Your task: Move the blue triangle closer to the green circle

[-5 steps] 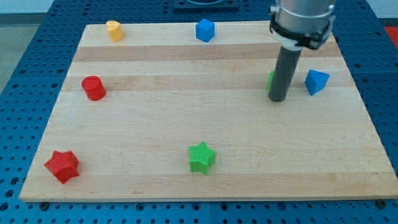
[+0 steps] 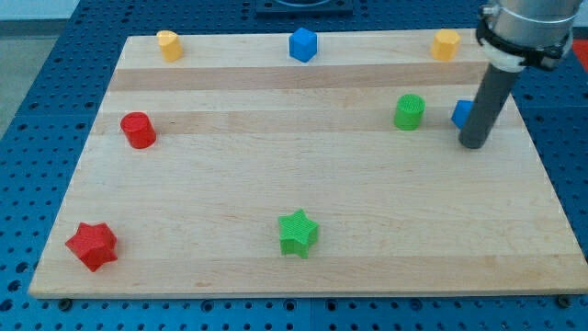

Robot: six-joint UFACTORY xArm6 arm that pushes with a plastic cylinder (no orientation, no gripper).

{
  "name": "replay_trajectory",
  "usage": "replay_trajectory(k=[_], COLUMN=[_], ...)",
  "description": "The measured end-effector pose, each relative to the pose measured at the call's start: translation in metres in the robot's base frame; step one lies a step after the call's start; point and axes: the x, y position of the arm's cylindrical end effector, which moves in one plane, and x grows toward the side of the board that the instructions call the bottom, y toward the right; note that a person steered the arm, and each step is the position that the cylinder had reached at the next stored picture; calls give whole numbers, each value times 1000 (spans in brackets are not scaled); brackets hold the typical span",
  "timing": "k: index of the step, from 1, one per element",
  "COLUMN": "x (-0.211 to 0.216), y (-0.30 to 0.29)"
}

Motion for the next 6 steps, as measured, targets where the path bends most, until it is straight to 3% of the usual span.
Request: replay_trajectory(k=[4, 6], x=[-21, -38], y=[51, 17])
